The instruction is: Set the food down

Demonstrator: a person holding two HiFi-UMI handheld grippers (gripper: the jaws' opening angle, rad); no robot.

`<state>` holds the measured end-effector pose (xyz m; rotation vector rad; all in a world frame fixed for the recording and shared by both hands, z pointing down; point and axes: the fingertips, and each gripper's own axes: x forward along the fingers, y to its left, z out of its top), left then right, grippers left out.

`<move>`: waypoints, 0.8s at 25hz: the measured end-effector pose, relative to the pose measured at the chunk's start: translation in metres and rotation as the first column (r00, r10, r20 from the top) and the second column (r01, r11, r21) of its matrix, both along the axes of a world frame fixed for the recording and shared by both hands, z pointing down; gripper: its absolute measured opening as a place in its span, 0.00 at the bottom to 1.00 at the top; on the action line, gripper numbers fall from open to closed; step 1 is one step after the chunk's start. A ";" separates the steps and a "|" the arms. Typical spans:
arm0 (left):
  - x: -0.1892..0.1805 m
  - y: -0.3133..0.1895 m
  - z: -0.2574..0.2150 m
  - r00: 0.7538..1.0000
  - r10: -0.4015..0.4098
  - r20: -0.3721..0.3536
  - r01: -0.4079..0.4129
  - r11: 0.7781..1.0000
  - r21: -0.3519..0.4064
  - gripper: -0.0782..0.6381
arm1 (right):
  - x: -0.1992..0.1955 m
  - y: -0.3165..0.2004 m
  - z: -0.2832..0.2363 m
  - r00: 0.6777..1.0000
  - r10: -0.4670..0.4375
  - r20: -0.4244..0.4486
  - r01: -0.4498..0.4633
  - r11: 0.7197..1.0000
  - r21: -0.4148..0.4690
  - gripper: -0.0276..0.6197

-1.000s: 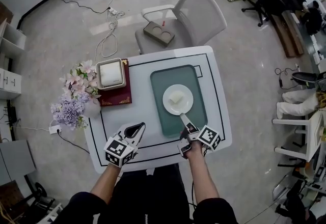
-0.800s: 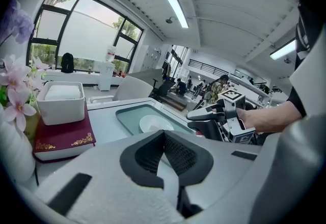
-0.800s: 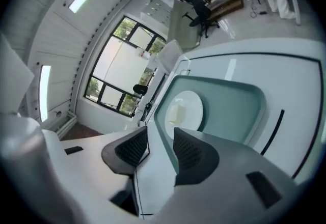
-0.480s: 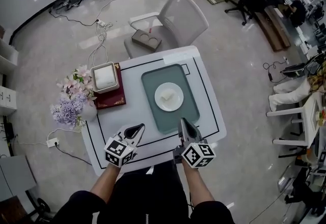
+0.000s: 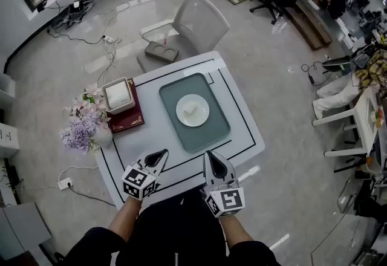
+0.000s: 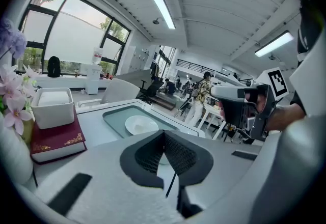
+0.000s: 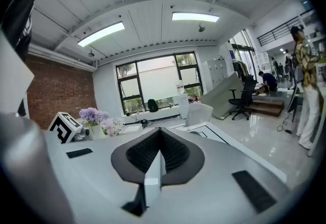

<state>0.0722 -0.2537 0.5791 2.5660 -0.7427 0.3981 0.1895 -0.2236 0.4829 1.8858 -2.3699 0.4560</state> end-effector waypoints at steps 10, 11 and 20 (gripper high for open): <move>0.008 0.018 -0.007 0.999 0.050 0.001 -0.050 0.998 0.024 0.12 | -0.014 0.037 0.016 0.999 -0.005 -0.044 0.003 0.999 -0.047 0.05; 0.009 0.019 -0.007 0.999 0.052 0.001 -0.052 0.998 0.025 0.12 | -0.013 0.039 0.017 0.999 -0.005 -0.046 0.003 0.999 -0.047 0.05; 0.010 0.029 -0.011 0.998 0.055 0.006 -0.055 0.998 0.031 0.12 | -0.009 0.050 0.015 0.998 -0.014 -0.053 0.011 0.999 -0.051 0.05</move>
